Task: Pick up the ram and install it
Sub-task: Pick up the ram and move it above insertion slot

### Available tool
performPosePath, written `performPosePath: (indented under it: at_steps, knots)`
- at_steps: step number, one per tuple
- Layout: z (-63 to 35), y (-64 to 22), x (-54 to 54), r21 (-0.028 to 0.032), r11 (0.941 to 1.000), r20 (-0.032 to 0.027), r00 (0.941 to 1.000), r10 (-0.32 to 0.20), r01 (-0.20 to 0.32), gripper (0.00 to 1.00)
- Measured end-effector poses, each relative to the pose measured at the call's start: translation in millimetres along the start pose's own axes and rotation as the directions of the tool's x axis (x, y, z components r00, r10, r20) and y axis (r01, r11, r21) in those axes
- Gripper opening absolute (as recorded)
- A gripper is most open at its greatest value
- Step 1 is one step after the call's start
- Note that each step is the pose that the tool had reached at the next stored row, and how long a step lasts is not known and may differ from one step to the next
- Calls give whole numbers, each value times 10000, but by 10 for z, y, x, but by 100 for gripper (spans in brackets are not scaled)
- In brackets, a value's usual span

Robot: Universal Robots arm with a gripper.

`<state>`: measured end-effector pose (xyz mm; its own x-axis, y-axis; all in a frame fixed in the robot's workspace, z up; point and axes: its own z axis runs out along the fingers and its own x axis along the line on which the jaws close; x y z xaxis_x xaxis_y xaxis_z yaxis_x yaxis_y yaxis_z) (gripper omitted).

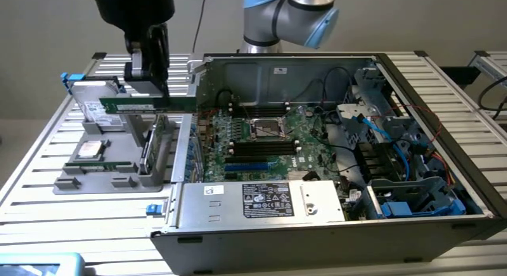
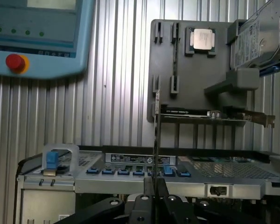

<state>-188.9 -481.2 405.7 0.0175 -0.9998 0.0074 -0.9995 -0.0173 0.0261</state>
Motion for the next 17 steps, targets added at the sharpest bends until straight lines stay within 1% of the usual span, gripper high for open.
performPosePath:
  at_steps: [17]
  knots:
    - [-21,-771,11,-1,10000,8,10000,-8,8,14]
